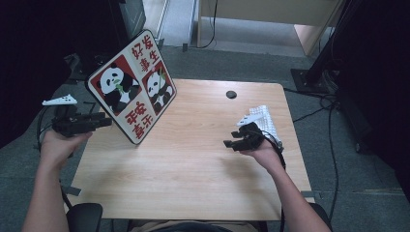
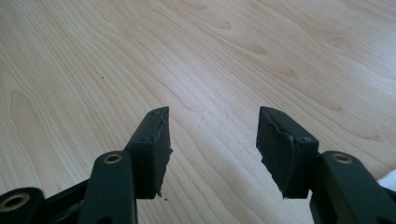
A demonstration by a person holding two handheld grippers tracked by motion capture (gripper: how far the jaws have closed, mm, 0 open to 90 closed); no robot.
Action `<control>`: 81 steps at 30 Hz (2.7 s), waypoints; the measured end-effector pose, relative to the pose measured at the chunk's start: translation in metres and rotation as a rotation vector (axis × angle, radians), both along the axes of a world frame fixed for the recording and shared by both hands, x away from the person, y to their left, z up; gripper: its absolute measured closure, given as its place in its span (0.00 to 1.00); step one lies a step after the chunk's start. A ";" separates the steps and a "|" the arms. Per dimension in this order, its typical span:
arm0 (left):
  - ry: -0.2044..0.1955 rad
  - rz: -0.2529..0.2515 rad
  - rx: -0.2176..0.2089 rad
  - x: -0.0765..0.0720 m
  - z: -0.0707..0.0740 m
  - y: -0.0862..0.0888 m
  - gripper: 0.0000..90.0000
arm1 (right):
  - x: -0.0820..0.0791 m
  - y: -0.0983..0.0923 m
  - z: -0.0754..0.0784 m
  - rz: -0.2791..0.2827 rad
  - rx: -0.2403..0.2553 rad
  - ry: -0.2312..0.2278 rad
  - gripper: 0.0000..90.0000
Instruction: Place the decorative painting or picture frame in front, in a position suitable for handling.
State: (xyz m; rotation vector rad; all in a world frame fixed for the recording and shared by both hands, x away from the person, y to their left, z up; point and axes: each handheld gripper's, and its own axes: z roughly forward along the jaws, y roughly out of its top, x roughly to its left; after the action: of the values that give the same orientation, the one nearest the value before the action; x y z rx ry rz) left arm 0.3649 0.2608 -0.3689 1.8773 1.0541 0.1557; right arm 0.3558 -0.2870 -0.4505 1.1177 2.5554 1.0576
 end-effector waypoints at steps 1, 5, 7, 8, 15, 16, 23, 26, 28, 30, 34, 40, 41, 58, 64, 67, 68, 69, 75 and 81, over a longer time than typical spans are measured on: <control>0.003 -0.001 -0.002 0.002 0.002 0.000 0.54 | 0.000 -0.001 0.000 0.001 0.001 -0.004 0.50; 0.004 -0.002 0.000 0.011 0.015 -0.002 0.55 | 0.000 -0.001 0.000 0.001 0.000 -0.005 0.50; 0.005 -0.006 -0.005 0.014 0.021 -0.002 0.56 | 0.000 -0.001 0.000 0.001 0.000 -0.005 0.50; 0.003 -0.006 -0.008 0.015 0.024 -0.001 0.56 | 0.000 -0.001 0.000 0.001 0.000 -0.005 0.50; 0.001 0.013 0.001 0.029 0.044 -0.004 0.59 | 0.000 -0.001 -0.001 0.005 -0.009 -0.004 0.50; -0.001 0.011 0.006 0.031 0.046 -0.005 0.59 | 0.000 -0.001 -0.001 0.004 -0.009 -0.005 0.50; 0.034 0.012 0.010 0.048 0.059 -0.005 0.64 | -0.001 0.000 -0.002 0.003 -0.011 0.007 0.49; 0.036 0.004 0.022 0.053 0.066 -0.007 0.66 | -0.001 -0.001 -0.001 0.000 -0.011 0.007 0.50; 0.043 0.009 0.029 0.058 0.070 -0.007 0.66 | 0.000 -0.001 -0.001 0.003 -0.011 0.004 0.50; 0.047 0.012 0.030 0.064 0.076 -0.007 0.66 | 0.000 -0.001 -0.002 0.003 -0.010 0.008 0.49; 0.042 0.007 0.056 0.076 0.082 -0.011 0.64 | 0.000 -0.001 -0.003 0.004 -0.016 0.007 0.49; 0.052 0.003 0.068 0.090 0.088 -0.016 0.65 | 0.000 -0.001 -0.002 0.004 -0.018 0.008 0.49; 0.055 0.006 0.073 0.094 0.091 -0.017 0.65 | 0.000 -0.001 -0.003 0.005 -0.018 0.009 0.49; 0.098 -0.037 0.169 0.134 0.121 -0.042 0.66 | 0.001 -0.002 -0.004 0.011 -0.031 0.015 0.49; 0.105 -0.035 0.190 0.151 0.126 -0.050 0.68 | 0.000 -0.003 -0.004 0.012 -0.032 0.012 0.49; 0.115 -0.038 0.202 0.159 0.127 -0.052 0.70 | -0.001 -0.005 -0.004 0.007 -0.030 0.014 0.49; 0.121 -0.038 0.205 0.161 0.127 -0.053 0.70 | -0.001 -0.005 -0.004 0.005 -0.031 0.014 0.49; 0.128 -0.041 0.203 0.163 0.127 -0.055 0.70 | -0.002 -0.005 -0.005 0.004 -0.032 0.015 0.49; 0.154 -0.044 0.226 0.173 0.123 -0.064 0.73 | -0.004 -0.008 -0.006 -0.002 -0.042 0.019 0.49; 0.203 -0.050 0.256 0.179 0.118 -0.065 0.81 | -0.006 -0.011 -0.007 -0.013 -0.047 0.023 0.49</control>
State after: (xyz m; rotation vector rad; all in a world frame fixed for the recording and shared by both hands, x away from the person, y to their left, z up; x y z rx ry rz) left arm 0.5437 0.1958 -0.2508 2.1847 1.1669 0.0748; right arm 0.3494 -0.2983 -0.4577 1.1389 2.5730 0.9825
